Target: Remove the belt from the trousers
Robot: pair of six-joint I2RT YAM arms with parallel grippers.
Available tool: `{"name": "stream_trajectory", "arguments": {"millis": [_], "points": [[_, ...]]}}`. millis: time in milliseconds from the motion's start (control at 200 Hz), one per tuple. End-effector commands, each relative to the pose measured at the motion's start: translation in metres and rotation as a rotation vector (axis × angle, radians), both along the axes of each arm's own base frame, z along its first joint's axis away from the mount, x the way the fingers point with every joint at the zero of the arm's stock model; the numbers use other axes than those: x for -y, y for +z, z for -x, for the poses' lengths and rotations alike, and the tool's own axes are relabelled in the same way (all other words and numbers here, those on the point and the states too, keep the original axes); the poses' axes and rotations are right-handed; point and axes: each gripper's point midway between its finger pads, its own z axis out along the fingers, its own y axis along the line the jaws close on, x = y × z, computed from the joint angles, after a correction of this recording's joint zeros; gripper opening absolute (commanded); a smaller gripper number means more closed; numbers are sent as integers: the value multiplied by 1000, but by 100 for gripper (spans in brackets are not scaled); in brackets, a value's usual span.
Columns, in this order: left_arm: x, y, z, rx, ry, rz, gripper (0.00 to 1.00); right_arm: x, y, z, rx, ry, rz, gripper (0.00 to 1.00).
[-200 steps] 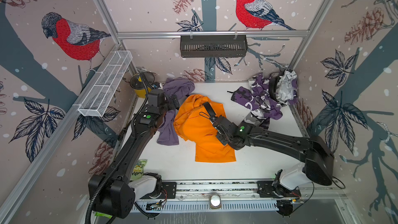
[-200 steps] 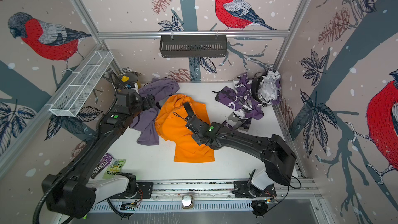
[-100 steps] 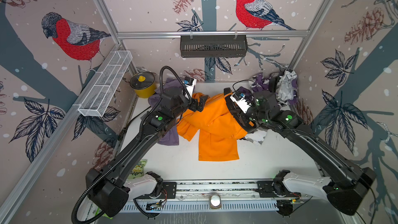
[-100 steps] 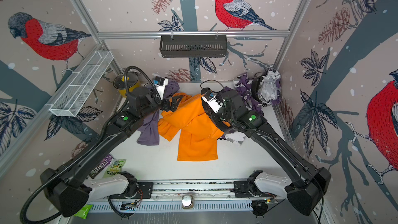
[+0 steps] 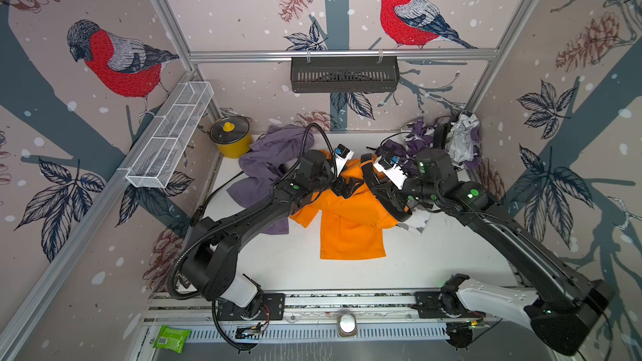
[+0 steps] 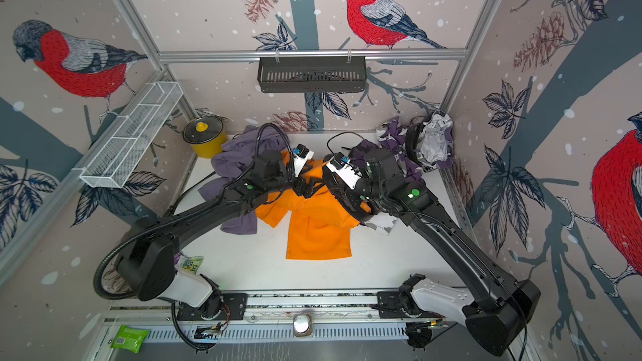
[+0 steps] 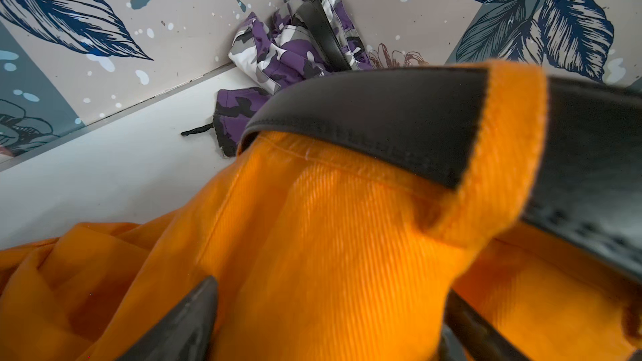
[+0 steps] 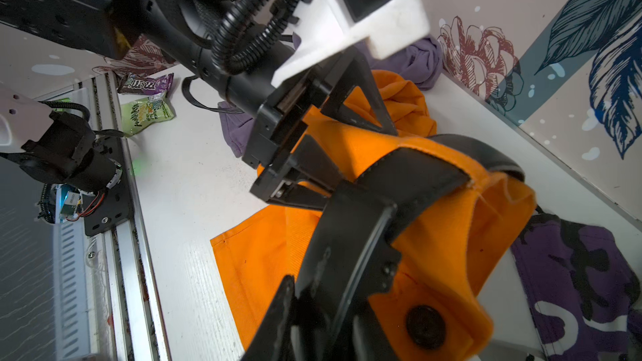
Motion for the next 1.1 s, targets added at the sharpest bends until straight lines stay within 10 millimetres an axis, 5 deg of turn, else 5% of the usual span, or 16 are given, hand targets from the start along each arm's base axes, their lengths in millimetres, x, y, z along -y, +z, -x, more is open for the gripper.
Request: {"name": "stream_trajectory", "arguments": {"millis": [0,50,215,315,425,570,785,951,1031,1091], "points": [[-12,-15,-43,-39,224,-33,30,-4,18,2,54,40,-62,24],[-36,-37,-69,-101,402,-115,0,-1,20,3,57,35,-68,24],[-103,-102,-96,-349,678,-217,0,9,29,6,70,29,-102,23],[-135,-132,-84,-448,791,-292,0,13,26,4,61,17,-113,22],[-147,-149,-59,-520,826,-288,0,11,16,-1,30,22,-123,22],[-142,-139,-36,-508,789,-198,0,4,-1,-12,-16,18,-118,23],[-123,-100,-35,-450,697,-106,0,-20,-37,-47,-33,-139,-92,53],[-121,-95,-33,-466,685,-98,0,-68,-57,-10,43,-24,-82,62],[-120,-97,-30,-478,682,-100,0,-78,-67,0,93,-37,-61,63],[-120,-98,-29,-487,682,-102,0,-79,-77,0,162,-112,-26,75]]}}
